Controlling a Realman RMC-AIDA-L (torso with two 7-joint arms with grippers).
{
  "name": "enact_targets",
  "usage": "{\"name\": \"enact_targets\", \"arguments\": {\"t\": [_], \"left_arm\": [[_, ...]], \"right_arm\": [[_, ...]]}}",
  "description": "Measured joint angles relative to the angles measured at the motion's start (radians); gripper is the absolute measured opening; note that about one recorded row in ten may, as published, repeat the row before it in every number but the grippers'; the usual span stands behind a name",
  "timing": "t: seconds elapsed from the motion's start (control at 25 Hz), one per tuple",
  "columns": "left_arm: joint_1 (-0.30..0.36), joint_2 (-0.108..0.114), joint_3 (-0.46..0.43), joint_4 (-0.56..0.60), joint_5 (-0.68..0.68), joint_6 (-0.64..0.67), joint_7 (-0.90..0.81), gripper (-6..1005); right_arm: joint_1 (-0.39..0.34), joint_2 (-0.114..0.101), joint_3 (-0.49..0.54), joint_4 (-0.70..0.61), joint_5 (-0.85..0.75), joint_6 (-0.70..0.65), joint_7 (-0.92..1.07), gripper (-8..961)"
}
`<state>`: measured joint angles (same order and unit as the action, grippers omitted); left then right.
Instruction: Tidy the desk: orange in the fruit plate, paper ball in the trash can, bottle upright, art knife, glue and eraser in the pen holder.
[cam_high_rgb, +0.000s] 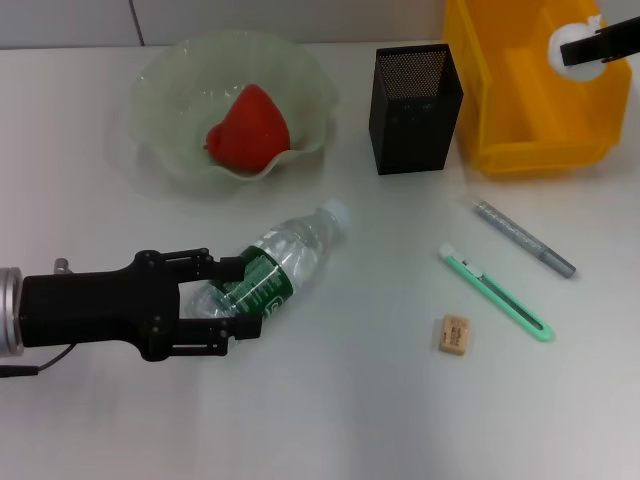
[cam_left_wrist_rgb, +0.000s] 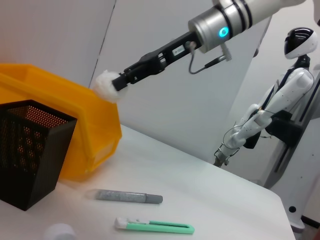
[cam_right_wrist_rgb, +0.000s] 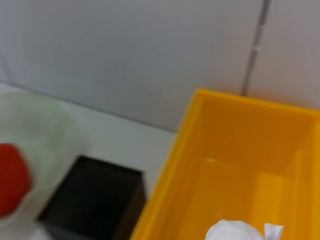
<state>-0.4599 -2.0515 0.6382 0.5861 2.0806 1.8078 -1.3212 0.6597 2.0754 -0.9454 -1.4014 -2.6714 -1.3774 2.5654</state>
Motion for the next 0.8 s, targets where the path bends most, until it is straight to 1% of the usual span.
{"name": "enact_targets", "arguments": {"t": [0.2,0.32,0.44,0.48,0.52,0.6,0.64,0.68,0.72,0.76,0.8], "left_arm": [[0.0,0.0,0.0,0.0,0.0,-0.001,-0.005,784],[0.003,0.0,-0.011,0.0,-0.001,0.001,-0.014,784],[0.003,0.002,-0.019,0.0,-0.002,0.006,-0.021,784],[0.001,0.003,-0.02,0.0,-0.002,0.007,-0.025,784],[0.0,0.003,-0.021,0.002,-0.002,0.008,-0.029,784],[0.0,0.003,-0.021,0.005,-0.002,0.008,-0.03,784],[-0.001,0.004,-0.021,0.007,-0.002,0.008,-0.033,784],[-0.003,0.004,-0.022,0.01,-0.004,0.008,-0.041,784],[-0.008,0.004,-0.022,0.012,-0.006,0.008,-0.057,784],[-0.008,0.004,-0.022,0.012,-0.006,0.008,-0.057,784],[-0.012,0.005,-0.022,0.014,-0.006,0.008,-0.063,784]], "right_arm": [[0.0,0.004,-0.028,0.09,0.002,0.147,0.003,476],[-0.004,0.005,-0.035,0.122,0.02,0.186,0.0,485],[-0.006,0.005,-0.035,0.125,0.021,0.191,-0.001,494],[-0.007,0.005,-0.035,0.126,0.022,0.192,-0.004,497],[-0.013,0.005,-0.034,0.125,0.038,0.189,-0.012,708],[-0.019,0.005,-0.034,0.123,0.055,0.182,-0.019,711],[-0.032,0.005,-0.032,0.11,0.089,0.164,-0.035,712],[-0.049,0.004,-0.029,0.093,0.135,0.137,-0.056,714],[-0.088,0.001,-0.016,0.057,0.263,0.059,-0.113,715],[-0.088,0.001,-0.016,0.057,0.263,0.059,-0.113,717],[-0.105,-0.002,-0.008,0.046,0.32,0.021,-0.141,718]]}}
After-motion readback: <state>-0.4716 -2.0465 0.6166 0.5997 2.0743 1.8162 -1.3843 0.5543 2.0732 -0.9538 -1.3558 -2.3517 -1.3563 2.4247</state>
